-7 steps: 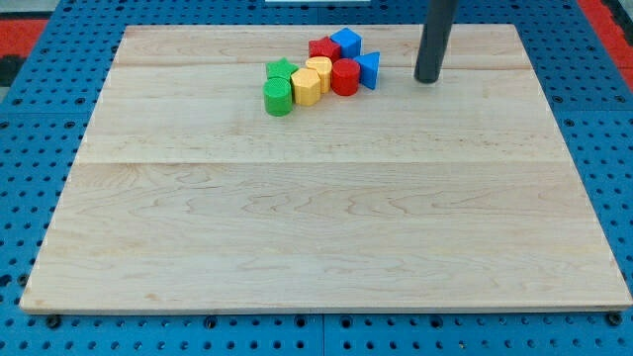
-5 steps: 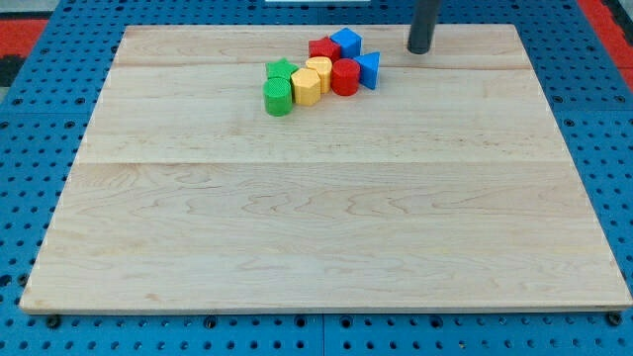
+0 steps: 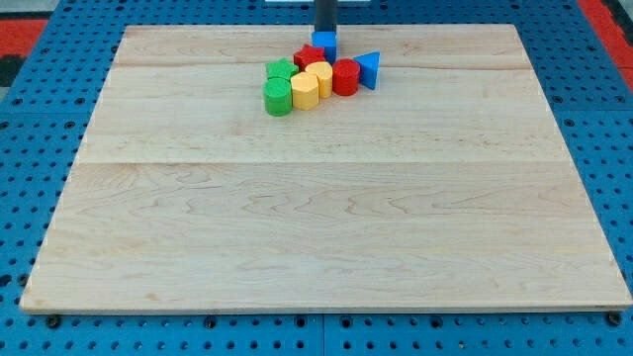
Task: Slide all the blocks down
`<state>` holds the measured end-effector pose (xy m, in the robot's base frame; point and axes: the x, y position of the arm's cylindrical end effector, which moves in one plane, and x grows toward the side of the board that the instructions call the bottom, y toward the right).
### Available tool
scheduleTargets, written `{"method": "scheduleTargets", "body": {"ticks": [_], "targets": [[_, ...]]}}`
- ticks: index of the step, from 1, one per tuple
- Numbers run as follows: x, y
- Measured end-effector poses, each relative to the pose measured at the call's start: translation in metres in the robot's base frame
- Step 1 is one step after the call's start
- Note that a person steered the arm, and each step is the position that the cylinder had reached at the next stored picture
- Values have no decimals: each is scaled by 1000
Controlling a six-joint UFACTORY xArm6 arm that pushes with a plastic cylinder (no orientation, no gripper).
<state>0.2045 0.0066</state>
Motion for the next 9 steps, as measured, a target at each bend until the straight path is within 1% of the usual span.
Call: {"method": "scheduleTargets", "body": {"ticks": [1,2,4,6,9], "targets": [[0,-11],[1,-36],[51,-44],[85,-35],[140,-36]]}}
